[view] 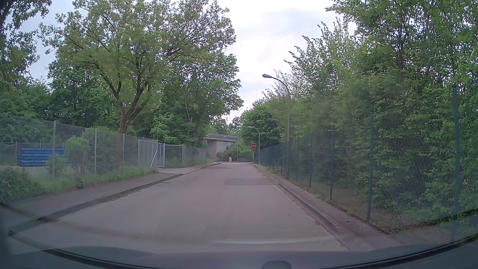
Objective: Follow the waypoints while adhering to traffic rules and regulations
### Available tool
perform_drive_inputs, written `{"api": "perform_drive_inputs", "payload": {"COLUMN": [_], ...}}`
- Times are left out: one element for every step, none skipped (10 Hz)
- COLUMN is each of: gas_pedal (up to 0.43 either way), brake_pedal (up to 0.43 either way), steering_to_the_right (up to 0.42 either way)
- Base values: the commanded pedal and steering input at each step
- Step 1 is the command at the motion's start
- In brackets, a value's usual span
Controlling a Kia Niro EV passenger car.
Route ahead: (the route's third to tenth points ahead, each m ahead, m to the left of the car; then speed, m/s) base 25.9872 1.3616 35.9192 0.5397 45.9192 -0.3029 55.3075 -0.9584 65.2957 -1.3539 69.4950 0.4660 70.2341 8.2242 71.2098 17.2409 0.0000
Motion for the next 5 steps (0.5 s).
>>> {"api": "perform_drive_inputs", "payload": {"gas_pedal": [0.000,0.000,0.000,0.000,0.000], "brake_pedal": [0.421,0.421,0.421,0.421,0.421], "steering_to_the_right": [-0.104,-0.104,-0.104,-0.104,-0.104]}}
